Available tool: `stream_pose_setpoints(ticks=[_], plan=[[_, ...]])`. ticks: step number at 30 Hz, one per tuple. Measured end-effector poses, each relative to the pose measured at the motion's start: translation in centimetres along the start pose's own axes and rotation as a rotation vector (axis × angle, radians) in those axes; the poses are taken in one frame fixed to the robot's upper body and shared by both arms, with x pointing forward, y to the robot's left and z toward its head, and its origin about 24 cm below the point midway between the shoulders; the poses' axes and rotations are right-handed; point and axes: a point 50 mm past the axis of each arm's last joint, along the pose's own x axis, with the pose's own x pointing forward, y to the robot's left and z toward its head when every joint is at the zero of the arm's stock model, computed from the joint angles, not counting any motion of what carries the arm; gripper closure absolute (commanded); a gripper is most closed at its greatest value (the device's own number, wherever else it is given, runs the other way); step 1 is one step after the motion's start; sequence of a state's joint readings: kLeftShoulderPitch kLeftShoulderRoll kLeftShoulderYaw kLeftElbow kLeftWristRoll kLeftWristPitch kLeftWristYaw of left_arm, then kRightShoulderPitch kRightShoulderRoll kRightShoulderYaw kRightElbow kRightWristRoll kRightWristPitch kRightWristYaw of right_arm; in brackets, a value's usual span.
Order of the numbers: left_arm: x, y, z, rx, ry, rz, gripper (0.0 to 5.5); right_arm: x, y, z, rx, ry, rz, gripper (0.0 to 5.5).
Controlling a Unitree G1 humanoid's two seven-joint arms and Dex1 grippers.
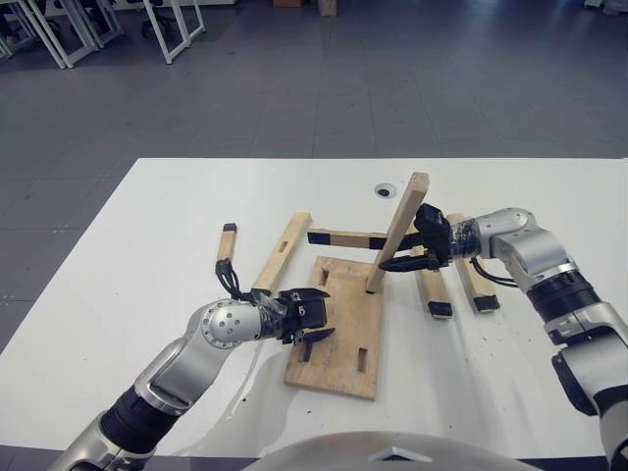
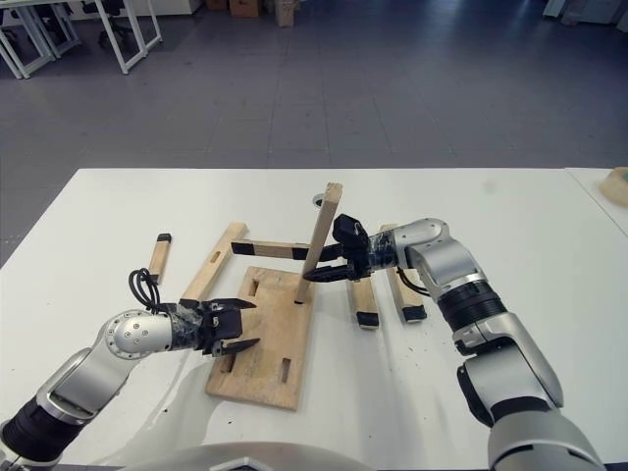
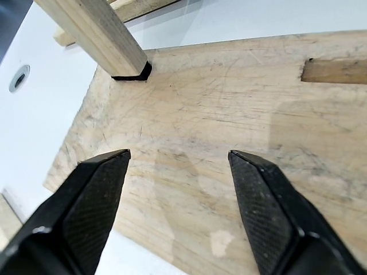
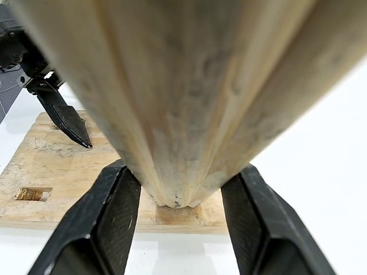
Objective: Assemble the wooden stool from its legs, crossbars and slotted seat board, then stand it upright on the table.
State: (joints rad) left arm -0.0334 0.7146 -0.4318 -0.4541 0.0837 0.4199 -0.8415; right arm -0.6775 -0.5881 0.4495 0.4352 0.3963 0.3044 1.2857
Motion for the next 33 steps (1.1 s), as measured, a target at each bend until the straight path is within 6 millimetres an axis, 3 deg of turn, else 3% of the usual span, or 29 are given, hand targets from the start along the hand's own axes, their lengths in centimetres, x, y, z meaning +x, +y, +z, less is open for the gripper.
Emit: stream_pose_setpoints(ticks=[3,9,12,14,20,23,25,27,28,30,33], plan=[[0.0,0.2,-0.4,-0.103,0.004,-0.02,2.3,0.1,0.0,0.0,-0.001,-0.005,0.002,3.46],[0.1,1.1,-0.8,-0.137,0.003,-0.068,2.3,0.4,-0.2,0.1,-0.006,-0.006,0.002,3.46],[0.1,1.5,-1.2,-0.173,-0.006,-0.097,2.3,0.9,-0.4,-0.6,-0.003,0.068,-0.033,2.77],[0.1,1.6,-1.4,-0.185,-0.012,-0.105,2.3,2.0,0.4,-5.4,0.136,0.215,-0.075,2.4],[0.0,1.6,-1.7,-0.206,-0.016,-0.105,2.3,1.7,0.3,-5.0,0.119,0.241,-0.097,1.25],[0.0,1.5,-1.8,-0.224,-0.022,-0.095,2.3,0.6,0.0,-4.2,0.098,0.23,-0.141,0.71],[0.0,1.3,-2.0,-0.246,-0.03,-0.083,2.3,-0.9,-0.2,-2.9,0.07,0.203,-0.197,0.66],[0.0,1.2,-2.1,-0.267,-0.041,-0.071,2.3,-3.0,-0.2,-1.6,0.053,0.159,-0.294,1.16],[0.0,1.1,-2.2,-0.283,-0.047,-0.063,2.3,-4.8,-0.4,-1.1,0.081,0.117,-0.432,1.47],[0.0,0.9,-2.3,-0.311,-0.053,-0.049,2.3,-6.3,-0.7,-0.6,0.118,0.066,-0.609,1.93],[-0.1,0.6,-2.3,-0.329,-0.062,-0.025,2.3,-7.8,-1.8,1.6,0.195,-0.112,-0.937,1.93]])
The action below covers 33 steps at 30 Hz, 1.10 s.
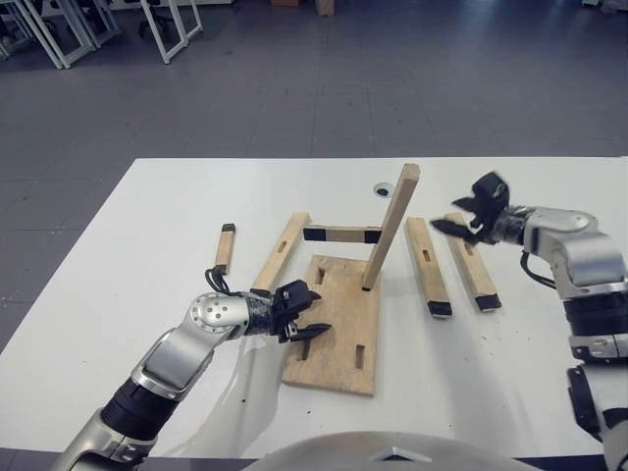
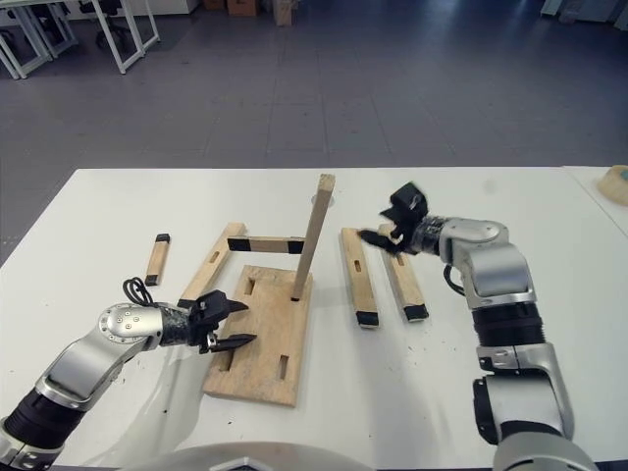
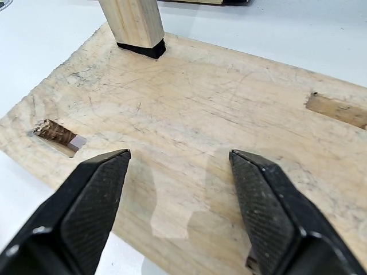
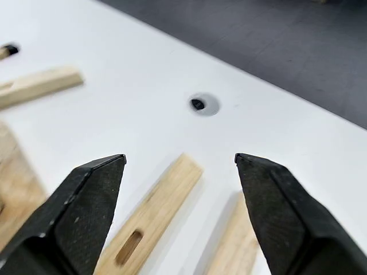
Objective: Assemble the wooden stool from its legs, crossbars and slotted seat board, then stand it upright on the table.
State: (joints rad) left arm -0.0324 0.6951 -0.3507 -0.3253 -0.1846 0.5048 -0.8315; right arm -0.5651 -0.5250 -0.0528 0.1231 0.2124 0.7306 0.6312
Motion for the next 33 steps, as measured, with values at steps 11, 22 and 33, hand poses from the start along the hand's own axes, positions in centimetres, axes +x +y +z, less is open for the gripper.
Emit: stream_pose_setpoints(ticks=[11,22,33], plan=[[0.2,-0.3,-0.1,-0.012,-0.009,0.027,2.3,0.2,8.0,13.4,0.465,-0.293,0.105,1.93],[0.3,-0.5,-0.1,-0.012,-0.011,0.038,2.3,-3.9,8.2,21.0,0.403,-0.733,0.063,1.93],[0.3,-0.6,-0.1,-0.02,-0.01,0.055,2.3,0.5,11.6,8.8,0.547,-0.351,0.048,1.93]])
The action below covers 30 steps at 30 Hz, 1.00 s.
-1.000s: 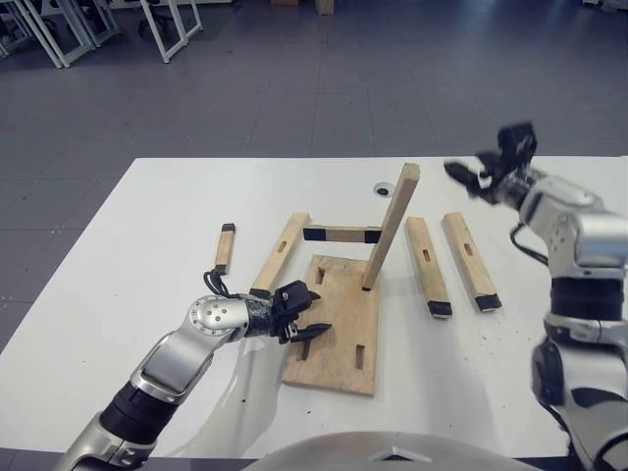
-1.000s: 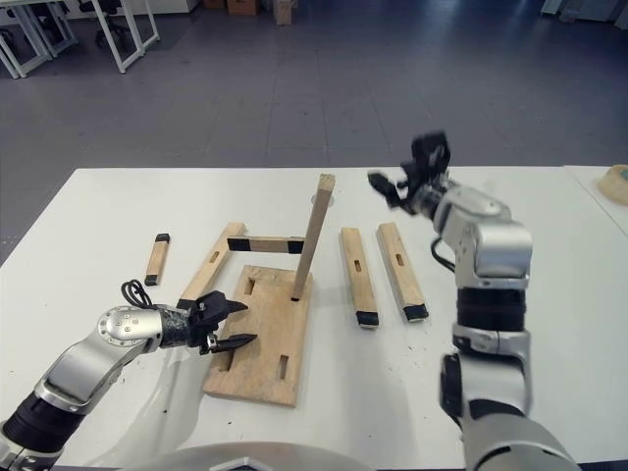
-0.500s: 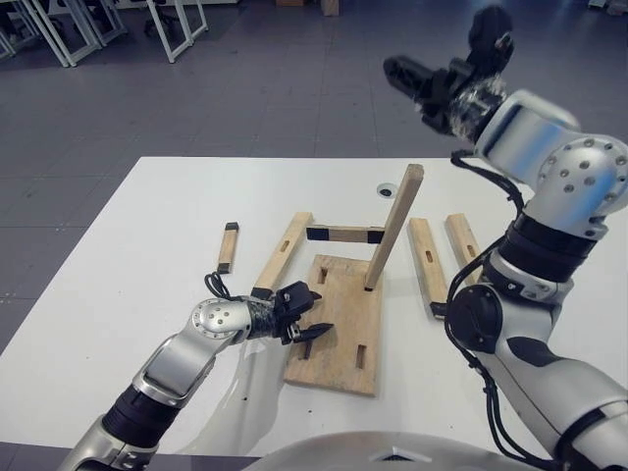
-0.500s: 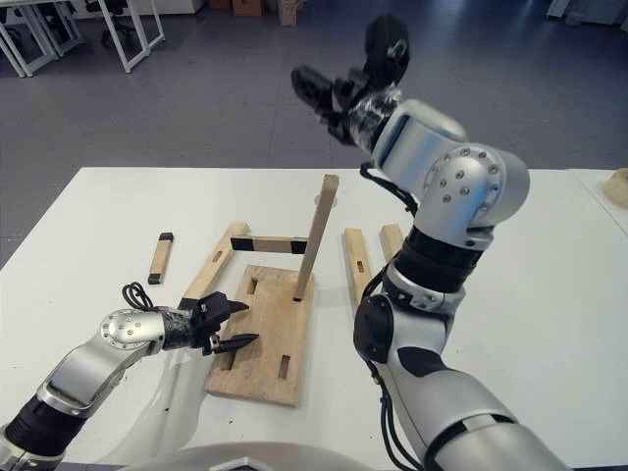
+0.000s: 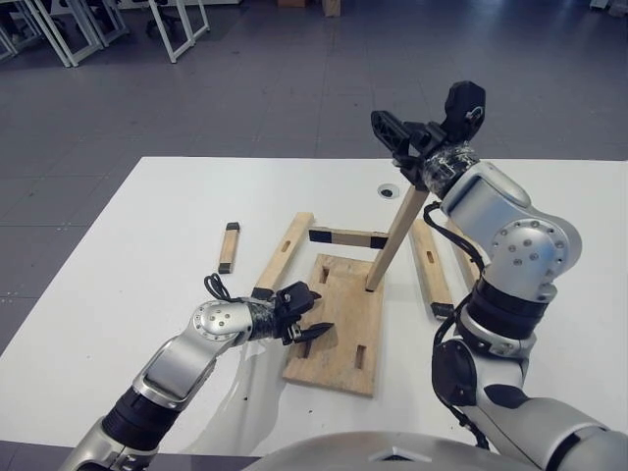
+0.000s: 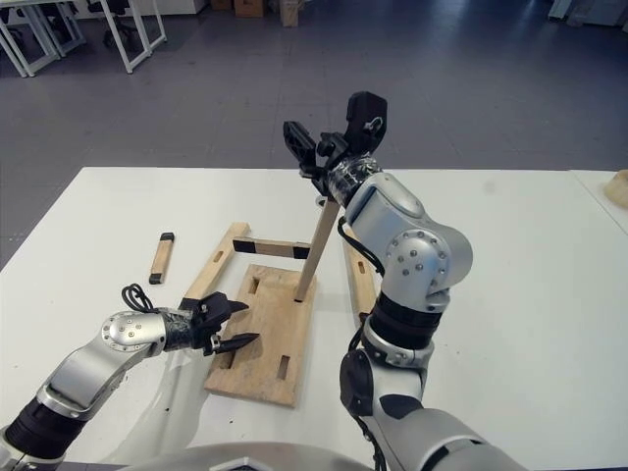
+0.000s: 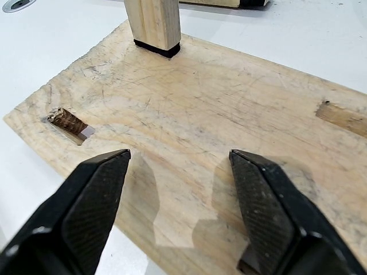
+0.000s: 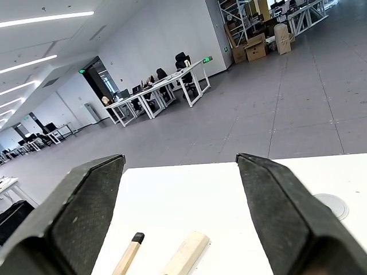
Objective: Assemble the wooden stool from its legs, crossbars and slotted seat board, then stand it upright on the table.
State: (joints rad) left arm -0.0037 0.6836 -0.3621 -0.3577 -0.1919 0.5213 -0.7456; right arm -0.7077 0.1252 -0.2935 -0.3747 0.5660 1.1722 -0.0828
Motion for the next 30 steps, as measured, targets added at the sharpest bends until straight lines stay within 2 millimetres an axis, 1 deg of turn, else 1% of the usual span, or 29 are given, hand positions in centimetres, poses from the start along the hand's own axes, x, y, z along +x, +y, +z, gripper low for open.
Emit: stream_pose_setpoints(ticks=[2,6,7,8,10,12,13,14,15,16,18,19,20,21,22,25,28,30], plan=[[0.0,0.0,0.0,0.0,-0.001,0.001,2.3,0.0,0.0,0.3,0.019,-0.004,0.007,1.93],[0.1,-0.1,0.0,-0.003,-0.005,0.006,2.3,0.5,-0.7,1.1,0.104,-0.006,-0.003,1.93],[0.1,-0.1,0.0,-0.004,-0.006,0.006,2.3,0.8,-0.9,2.0,0.121,-0.026,-0.02,1.93],[0.2,-0.1,0.0,-0.005,-0.007,0.009,2.3,0.8,-0.9,3.4,0.124,-0.075,-0.022,1.93],[0.3,-0.2,0.0,-0.025,-0.02,0.024,2.3,0.2,-0.4,7.6,0.088,-0.22,-0.012,1.93],[0.6,-0.3,-0.1,-0.084,-0.039,0.065,2.3,-1.0,-1.2,9.7,0.01,-0.307,-0.068,1.93],[0.9,-0.3,-0.1,-0.136,-0.049,0.092,2.3,-1.9,-2.2,10.1,-0.043,-0.328,-0.129,1.93],[1.2,-0.3,-0.1,-0.192,-0.06,0.119,2.3,-2.9,-4.1,9.7,-0.102,-0.317,-0.221,1.93],[1.4,-0.3,0.0,-0.222,-0.067,0.153,2.3,-3.7,-5.8,8.6,-0.145,-0.277,-0.298,1.93],[1.5,-0.1,0.1,-0.248,-0.075,0.188,2.3,-4.6,-7.6,6.8,-0.173,-0.21,-0.367,1.93],[1.7,-0.3,0.4,-0.306,-0.085,0.233,2.3,-7.1,-11.2,2.0,-0.198,-0.018,-0.486,1.93],[1.7,-0.5,0.5,-0.325,-0.084,0.25,2.3,-8.3,-12.3,0.1,-0.206,0.06,-0.52,1.93],[1.6,-0.8,0.6,-0.356,-0.083,0.269,2.3,-9.9,-13.4,-1.8,-0.235,0.147,-0.553,1.93],[1.4,-1.1,0.5,-0.387,-0.072,0.294,2.3,-12.1,-14.4,-4.2,-0.264,0.268,-0.586,1.93],[1.3,-1.3,0.5,-0.404,-0.062,0.301,2.3,-12.8,-14.6,-5.1,-0.284,0.313,-0.585,1.93],[0.7,-1.3,0.9,-0.433,-0.057,0.31,2.3,-13.9,-14.6,-7.2,-0.313,0.385,-0.531,1.93],[0.4,-1.0,1.3,-0.446,-0.047,0.308,2.3,-14.3,-15.1,-8.4,-0.303,0.426,-0.52,1.93],[0.2,-0.8,1.3,-0.458,-0.041,0.308,2.3,-14.2,-15.6,-9.0,-0.314,0.44,-0.517,1.93]])
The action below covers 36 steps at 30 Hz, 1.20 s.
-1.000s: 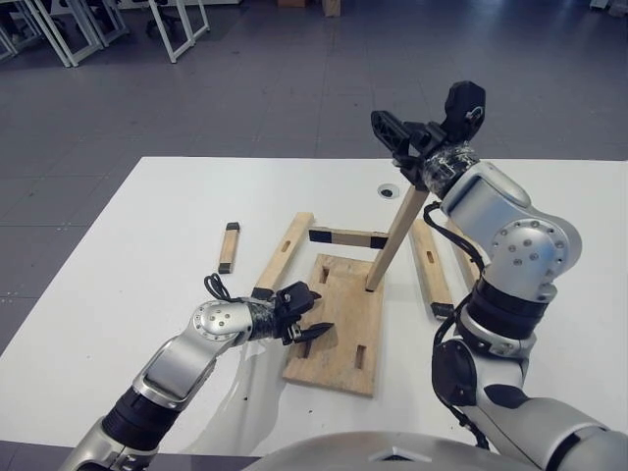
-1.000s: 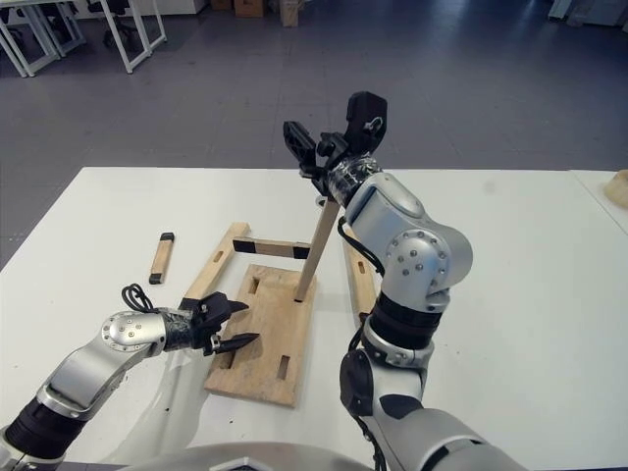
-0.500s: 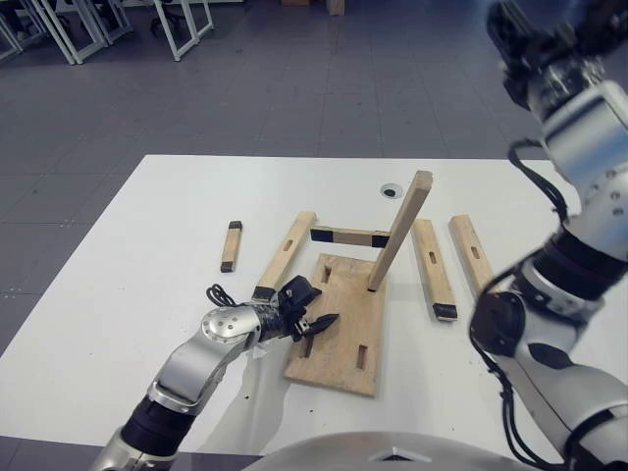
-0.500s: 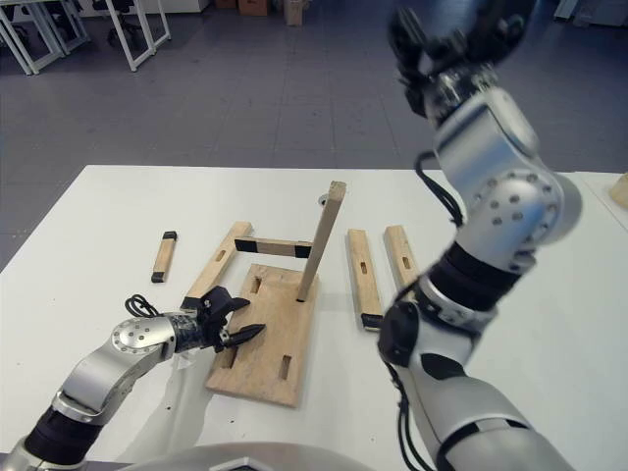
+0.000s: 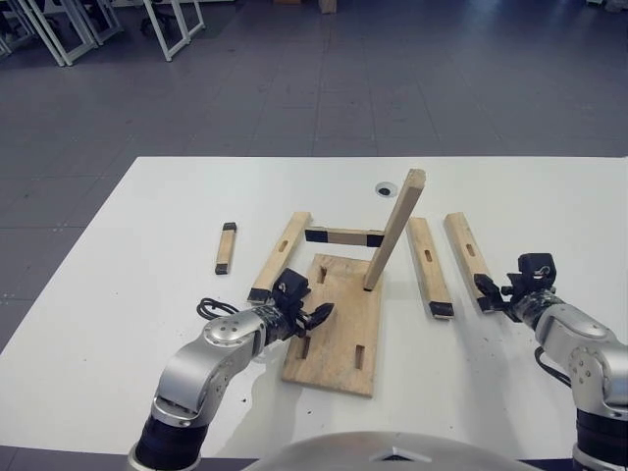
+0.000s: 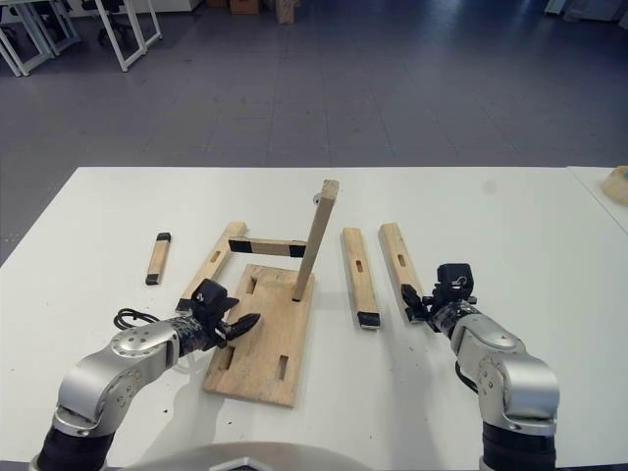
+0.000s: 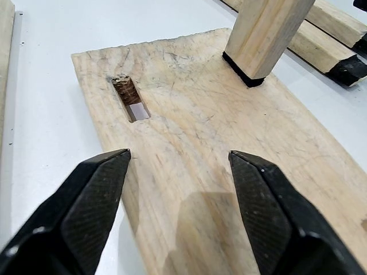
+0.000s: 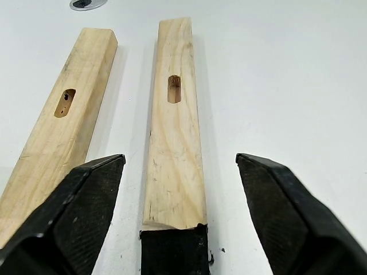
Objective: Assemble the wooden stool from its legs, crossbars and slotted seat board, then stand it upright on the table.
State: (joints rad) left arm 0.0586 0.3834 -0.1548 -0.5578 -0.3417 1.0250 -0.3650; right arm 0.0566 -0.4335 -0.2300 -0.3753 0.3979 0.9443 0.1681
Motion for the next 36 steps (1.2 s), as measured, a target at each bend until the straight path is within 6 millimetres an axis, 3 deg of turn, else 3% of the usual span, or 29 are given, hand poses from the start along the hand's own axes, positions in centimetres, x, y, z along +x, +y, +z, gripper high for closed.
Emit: stream_pose_setpoints(ticks=[4,12,17,19,21,22,23,25,28,32,36], plan=[[0.0,0.1,0.4,-0.005,0.013,0.003,2.3,1.7,-0.1,-2.1,-0.045,0.056,0.008,1.93],[-1.1,0.7,1.4,-0.03,-0.03,0.019,2.3,3.1,-0.5,-2.5,-0.097,0.006,0.02,3.42],[-2.7,1.6,2.3,-0.154,-0.127,0.015,2.3,3.0,-1.1,-2.2,-0.081,-0.004,0.01,3.47],[-3.4,2.5,2.6,-0.228,-0.151,0.015,2.3,2.7,-2.8,-1.9,-0.043,-0.014,-0.079,3.47],[-4.0,3.2,2.6,-0.29,-0.123,-0.012,2.3,1.7,-5.5,-0.6,0.038,-0.083,-0.253,3.47],[-4.4,3.1,2.8,-0.293,-0.139,-0.083,2.3,0.8,-6.8,1.5,0.102,-0.195,-0.324,3.47],[-4.9,2.7,3.4,-0.276,-0.171,-0.192,2.3,-0.2,-6.8,4.4,0.17,-0.348,-0.309,3.47],[-6.2,1.7,4.4,-0.239,-0.227,-0.396,2.3,-2.2,-4.2,9.7,0.292,-0.624,-0.096,3.47],[-7.4,1.4,6.2,-0.225,-0.318,-0.582,1.75,-4.6,-0.2,13.5,0.346,-0.79,0.293,3.47],[-7.1,1.4,7.7,-0.253,-0.374,-0.707,1.5,-7.3,3.8,14.7,0.393,-0.782,0.785,3.47],[-6.2,-0.1,10.0,-0.306,-0.436,-0.921,1.5,-11.2,9.7,14.2,0.152,-0.559,1.314,3.47]])
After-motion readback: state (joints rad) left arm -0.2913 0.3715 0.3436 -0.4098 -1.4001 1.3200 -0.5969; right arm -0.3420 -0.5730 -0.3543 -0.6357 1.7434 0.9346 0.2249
